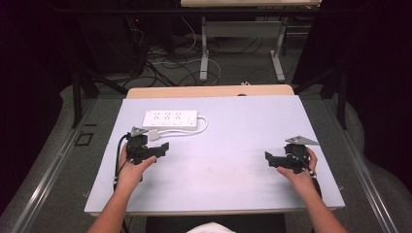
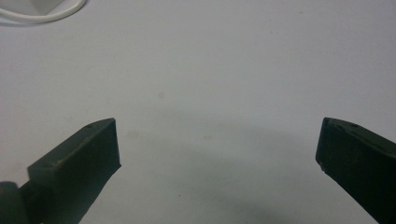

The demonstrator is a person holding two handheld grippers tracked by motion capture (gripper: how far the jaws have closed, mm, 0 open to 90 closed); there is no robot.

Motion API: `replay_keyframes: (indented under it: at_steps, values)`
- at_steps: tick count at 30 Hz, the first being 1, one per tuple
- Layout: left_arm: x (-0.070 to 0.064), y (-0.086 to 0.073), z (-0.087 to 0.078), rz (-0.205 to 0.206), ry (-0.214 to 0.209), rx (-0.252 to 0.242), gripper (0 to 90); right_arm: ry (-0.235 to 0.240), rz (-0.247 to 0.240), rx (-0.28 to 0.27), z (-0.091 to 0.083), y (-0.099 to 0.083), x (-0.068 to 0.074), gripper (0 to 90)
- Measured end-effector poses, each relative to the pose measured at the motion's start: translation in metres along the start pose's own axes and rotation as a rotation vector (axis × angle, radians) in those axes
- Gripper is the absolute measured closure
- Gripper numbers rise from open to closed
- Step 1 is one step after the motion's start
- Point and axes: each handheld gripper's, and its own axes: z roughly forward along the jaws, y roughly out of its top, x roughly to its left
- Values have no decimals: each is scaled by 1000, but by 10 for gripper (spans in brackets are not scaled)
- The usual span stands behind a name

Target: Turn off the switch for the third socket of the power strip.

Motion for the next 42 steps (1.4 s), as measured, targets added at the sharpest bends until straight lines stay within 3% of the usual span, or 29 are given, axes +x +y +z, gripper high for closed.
replay_keyframes:
  at_steps: [10, 30, 42]
  values:
    - [-1, 18, -6, 19, -1, 7, 152, -1, 2, 7, 0, -1, 1, 0]
    - [-6, 53, -12, 53, -22, 25, 194, -1, 14, 8, 0, -2, 0, 0]
    - [0, 69, -11, 25, -13, 37, 217, 5, 20, 10, 1, -3, -1, 2]
